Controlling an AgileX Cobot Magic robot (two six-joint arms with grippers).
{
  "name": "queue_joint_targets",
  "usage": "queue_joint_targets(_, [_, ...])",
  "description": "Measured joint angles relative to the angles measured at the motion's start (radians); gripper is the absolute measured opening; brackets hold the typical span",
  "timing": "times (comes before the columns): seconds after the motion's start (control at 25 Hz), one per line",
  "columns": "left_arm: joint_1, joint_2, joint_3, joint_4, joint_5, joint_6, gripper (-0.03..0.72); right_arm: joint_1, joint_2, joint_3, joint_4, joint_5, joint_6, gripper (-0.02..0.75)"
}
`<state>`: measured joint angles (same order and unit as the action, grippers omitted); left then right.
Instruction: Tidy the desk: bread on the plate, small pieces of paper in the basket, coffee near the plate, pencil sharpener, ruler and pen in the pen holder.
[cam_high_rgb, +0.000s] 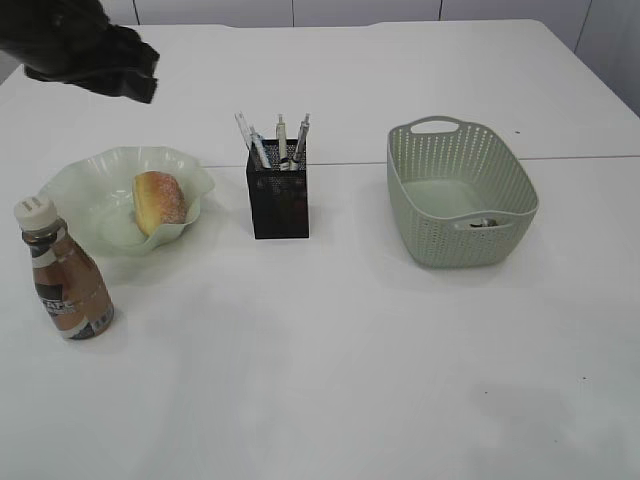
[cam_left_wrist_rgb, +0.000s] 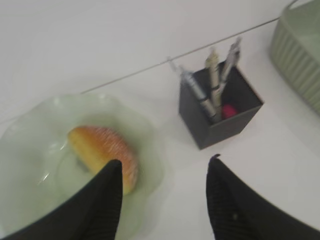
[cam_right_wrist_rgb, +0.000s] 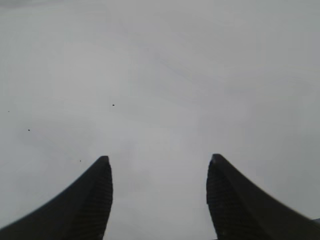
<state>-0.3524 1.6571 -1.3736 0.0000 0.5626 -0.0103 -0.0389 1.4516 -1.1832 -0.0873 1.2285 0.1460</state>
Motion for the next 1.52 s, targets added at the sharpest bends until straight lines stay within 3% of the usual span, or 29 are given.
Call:
queue_joint_targets(0.12, [0.001, -0.018, -0.074, 0.201, 0.22, -0.163, 0.402, 0.0, 0.0, 0.0, 0.014, 0.0, -0.002, 0.439])
queue_joint_targets(0.32, [0.001, -0.043, -0.189, 0.287, 0.567, -0.241, 0.403, 0.0, 0.0, 0.0, 0.051, 0.0, -0.019, 0.438])
queue_joint_targets(0.48, [0.001, -0.049, -0.2, 0.262, 0.663, -0.245, 0.403, 0.0, 0.0, 0.0, 0.06, 0.0, -0.023, 0.438])
queue_joint_targets(0.68, [-0.013, -0.052, -0.2, 0.098, 0.673, -0.202, 0.403, 0.0, -0.051, 0.0, 0.143, 0.0, -0.084, 0.438])
queue_joint_targets(0.88, [-0.124, -0.101, -0.151, 0.023, 0.673, -0.18, 0.403, 0.0, -0.168, 0.0, 0.211, 0.001, -0.128, 0.438])
queue_joint_targets(1.24, [-0.381, -0.33, 0.074, -0.013, 0.675, -0.177, 0.403, 0.0, -0.452, 0.0, 0.257, 0.018, -0.146, 0.438])
queue_joint_targets(1.52, [-0.406, -0.542, 0.161, 0.0, 0.679, -0.177, 0.353, 0.0, -0.66, 0.019, 0.298, 0.027, -0.163, 0.438])
